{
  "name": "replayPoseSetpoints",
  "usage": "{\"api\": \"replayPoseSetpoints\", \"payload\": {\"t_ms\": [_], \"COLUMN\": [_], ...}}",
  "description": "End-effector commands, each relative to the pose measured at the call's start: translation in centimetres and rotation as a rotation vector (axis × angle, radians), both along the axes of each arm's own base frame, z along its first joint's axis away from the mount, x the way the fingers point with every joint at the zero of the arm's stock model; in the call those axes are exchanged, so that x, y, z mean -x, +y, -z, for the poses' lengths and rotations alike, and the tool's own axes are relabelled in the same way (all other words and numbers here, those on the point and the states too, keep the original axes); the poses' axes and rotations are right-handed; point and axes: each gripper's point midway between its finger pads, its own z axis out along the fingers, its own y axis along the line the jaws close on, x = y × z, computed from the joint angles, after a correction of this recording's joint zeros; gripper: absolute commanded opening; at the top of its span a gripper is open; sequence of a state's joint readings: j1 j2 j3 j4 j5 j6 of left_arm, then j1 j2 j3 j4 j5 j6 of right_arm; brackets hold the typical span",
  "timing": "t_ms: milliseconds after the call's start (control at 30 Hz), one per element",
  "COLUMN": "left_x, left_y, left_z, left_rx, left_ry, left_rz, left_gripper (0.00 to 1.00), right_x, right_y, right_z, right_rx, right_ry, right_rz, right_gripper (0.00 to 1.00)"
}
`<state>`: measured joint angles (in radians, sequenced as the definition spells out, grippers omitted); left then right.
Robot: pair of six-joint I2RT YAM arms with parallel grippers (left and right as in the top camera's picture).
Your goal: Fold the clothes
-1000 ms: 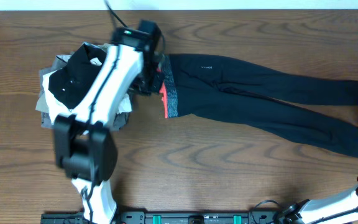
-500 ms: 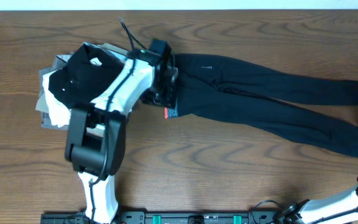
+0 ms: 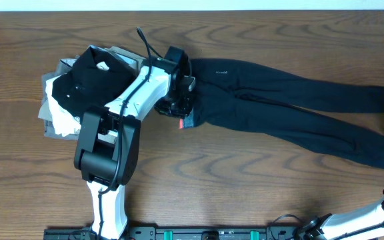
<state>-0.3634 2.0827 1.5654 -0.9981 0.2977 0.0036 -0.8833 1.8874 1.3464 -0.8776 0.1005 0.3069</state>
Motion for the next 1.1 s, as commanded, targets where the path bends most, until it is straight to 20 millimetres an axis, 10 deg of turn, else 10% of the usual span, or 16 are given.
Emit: {"api": "replayPoseSetpoints", "payload": {"t_ms": [0,267,767,1067], "left_x": [-2.4,-6.5,-6.3,-5.3], "left_y": [1.4,3.0,4.6,4.8], "left_z": [-4.4,-14.0,-10.3,-9.2], "left_rx": [-0.041,-0.06,-0.164,-0.17], "left_ry": [-0.085,-0.354,-0.263,-0.211], "left_rz": [-0.024,0.033,0.049,-0.01], "left_gripper": [0.06,0.06,0.08,0.66], "right_x": [-0.2,-0.2,-0.2,-0.2], "right_y": [-0.5,-0.5,-0.1,1.8], "right_z": [-0.3,-0.3,-0.2,1.8], "right_rx": [0.008,0.009,0.001,-0.04], "right_ry": [-0.015,-0.015,-0.008,0.024], "right_rz": [0.019,0.019,0.012,-0.008], "right_gripper": [0.51,0.49,0.49,0.6]}}
